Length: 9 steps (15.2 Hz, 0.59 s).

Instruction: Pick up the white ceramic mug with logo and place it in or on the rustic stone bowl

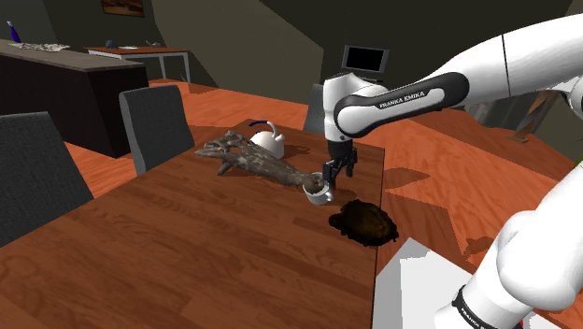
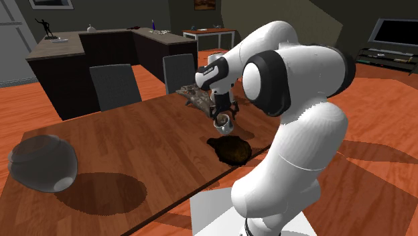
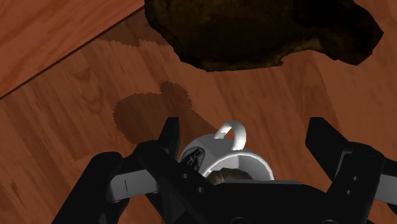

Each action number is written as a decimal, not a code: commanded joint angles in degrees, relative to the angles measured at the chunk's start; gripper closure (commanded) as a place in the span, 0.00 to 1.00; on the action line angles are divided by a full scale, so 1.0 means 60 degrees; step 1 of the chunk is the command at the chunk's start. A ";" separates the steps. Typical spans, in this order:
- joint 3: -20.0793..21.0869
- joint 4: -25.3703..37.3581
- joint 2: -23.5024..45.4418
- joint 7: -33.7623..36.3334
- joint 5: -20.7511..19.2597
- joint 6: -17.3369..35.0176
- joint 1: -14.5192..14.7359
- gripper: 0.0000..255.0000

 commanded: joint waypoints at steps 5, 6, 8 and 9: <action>0.0111 0.0869 0.1554 0.0560 -0.0622 0.0612 0.0051 0.00; 0.0101 0.0774 0.1584 0.0569 -0.0639 0.0738 0.0041 0.00; 0.0081 0.0589 0.1650 0.0589 -0.0673 0.0990 0.0022 0.00; 0.0070 0.0499 0.1686 0.0599 -0.0691 0.1116 0.0011 0.00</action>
